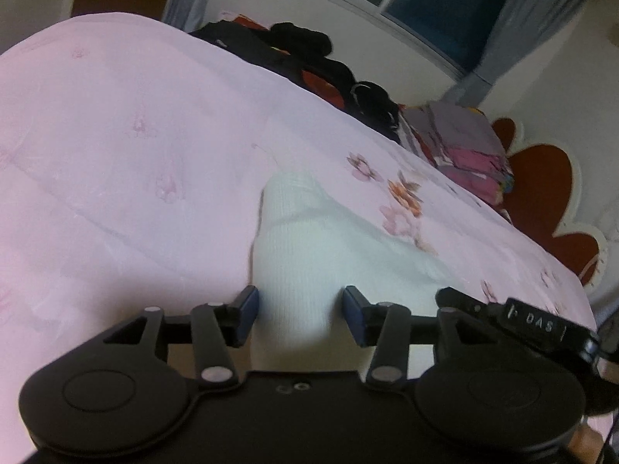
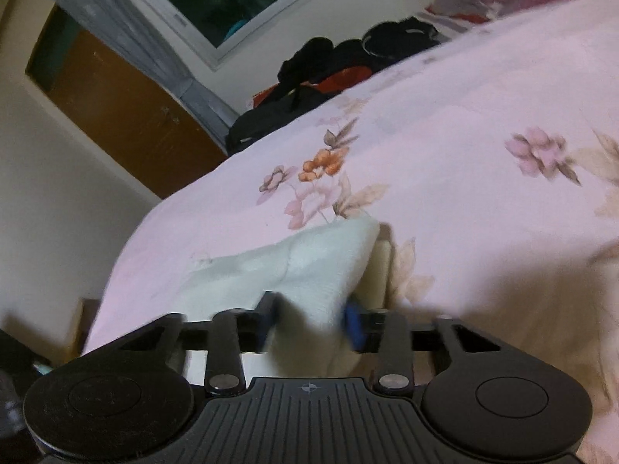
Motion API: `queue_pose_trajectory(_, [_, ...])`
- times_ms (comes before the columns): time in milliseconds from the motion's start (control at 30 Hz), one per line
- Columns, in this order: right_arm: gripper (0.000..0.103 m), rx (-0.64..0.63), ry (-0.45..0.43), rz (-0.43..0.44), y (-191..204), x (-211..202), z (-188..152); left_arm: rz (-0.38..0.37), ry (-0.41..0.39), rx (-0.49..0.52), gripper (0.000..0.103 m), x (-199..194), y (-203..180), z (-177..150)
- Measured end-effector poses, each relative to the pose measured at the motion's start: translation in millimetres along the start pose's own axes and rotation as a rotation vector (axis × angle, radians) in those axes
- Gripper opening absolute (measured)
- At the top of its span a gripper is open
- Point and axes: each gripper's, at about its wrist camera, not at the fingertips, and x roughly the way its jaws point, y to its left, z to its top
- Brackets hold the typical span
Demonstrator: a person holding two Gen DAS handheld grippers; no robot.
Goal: Fold small clothes
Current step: 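Open both tools and press the folded sweater flat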
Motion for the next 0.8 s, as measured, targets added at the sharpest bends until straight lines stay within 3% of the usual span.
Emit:
queue_pose_trajectory(100, [0.017, -0.093, -0.031, -0.014, 10, 7, 3, 0.021, 0.003, 0.003, 0.05, 9, 0, -1])
queue_pose_trajectory(233, [0.017, -0.174, -0.009, -0.111, 3, 22, -5, 0.025, 0.014, 0.039, 0.059, 9, -1, -7])
queue_pose_trajectory(500, [0.018, -0.178, -0.046, -0.099, 16, -16, -7, 0.031, 0.016, 0.075, 0.059, -13, -6, -15])
queue_pose_trajectory(567, [0.02, -0.199, -0.044, -0.087, 23, -31, -17, 0.029, 0.017, 0.085, 0.059, -20, -8, -20])
queue_pose_trajectory(633, [0.04, -0.219, -0.04, -0.084, 28, -45, -27, 0.031, 0.021, 0.11, 0.059, -28, -11, -25])
queue_pose_trajectory(667, [0.044, -0.233, -0.038, -0.085, 31, -52, -35, 0.031, 0.021, 0.121, 0.059, -31, -12, -29])
queue_pose_trajectory(800, [0.045, -0.258, 0.019, -0.095, 37, -61, -63, 0.036, 0.036, 0.162, 0.06, -43, -17, -47])
